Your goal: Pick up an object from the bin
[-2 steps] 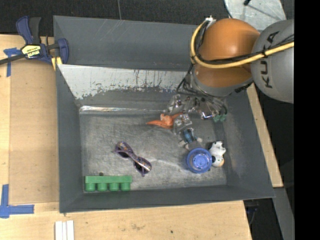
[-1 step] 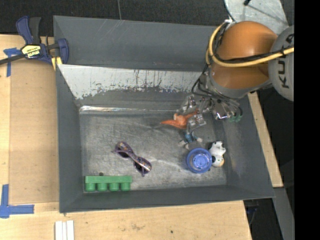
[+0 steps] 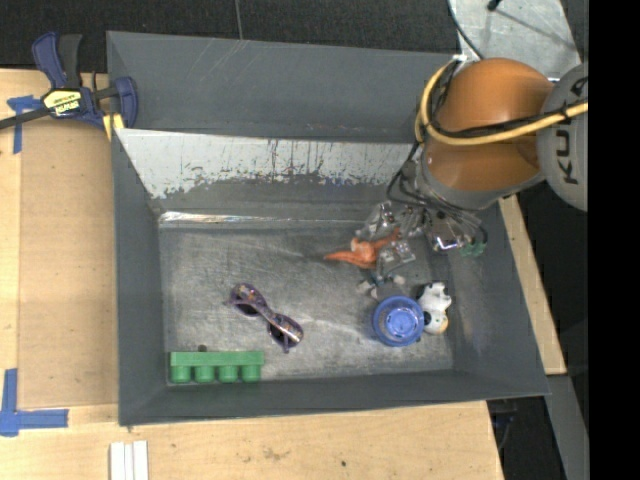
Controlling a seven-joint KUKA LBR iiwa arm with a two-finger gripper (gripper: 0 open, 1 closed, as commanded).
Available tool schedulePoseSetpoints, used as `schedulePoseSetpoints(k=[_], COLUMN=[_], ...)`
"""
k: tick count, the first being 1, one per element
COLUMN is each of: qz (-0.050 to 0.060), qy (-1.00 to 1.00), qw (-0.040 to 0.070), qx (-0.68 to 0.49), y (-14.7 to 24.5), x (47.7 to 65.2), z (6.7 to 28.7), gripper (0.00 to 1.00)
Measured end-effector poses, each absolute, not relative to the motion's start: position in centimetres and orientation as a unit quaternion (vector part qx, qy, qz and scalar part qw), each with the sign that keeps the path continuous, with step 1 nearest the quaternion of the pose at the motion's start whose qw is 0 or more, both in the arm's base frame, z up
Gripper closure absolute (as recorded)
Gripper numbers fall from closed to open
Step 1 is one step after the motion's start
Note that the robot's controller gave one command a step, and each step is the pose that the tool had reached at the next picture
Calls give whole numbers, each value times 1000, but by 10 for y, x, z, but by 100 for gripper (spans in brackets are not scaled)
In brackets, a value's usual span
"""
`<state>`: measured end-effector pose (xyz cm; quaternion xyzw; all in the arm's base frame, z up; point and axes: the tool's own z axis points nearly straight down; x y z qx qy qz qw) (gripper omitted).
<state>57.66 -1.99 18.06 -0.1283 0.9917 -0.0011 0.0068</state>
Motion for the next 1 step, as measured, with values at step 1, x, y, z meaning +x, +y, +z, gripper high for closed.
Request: schedulePoseSetpoints(k=[1], qz=[0], qy=[945], qw=[2], qx=[-328], y=[-33], x=[597], z=[206], gripper=[100])
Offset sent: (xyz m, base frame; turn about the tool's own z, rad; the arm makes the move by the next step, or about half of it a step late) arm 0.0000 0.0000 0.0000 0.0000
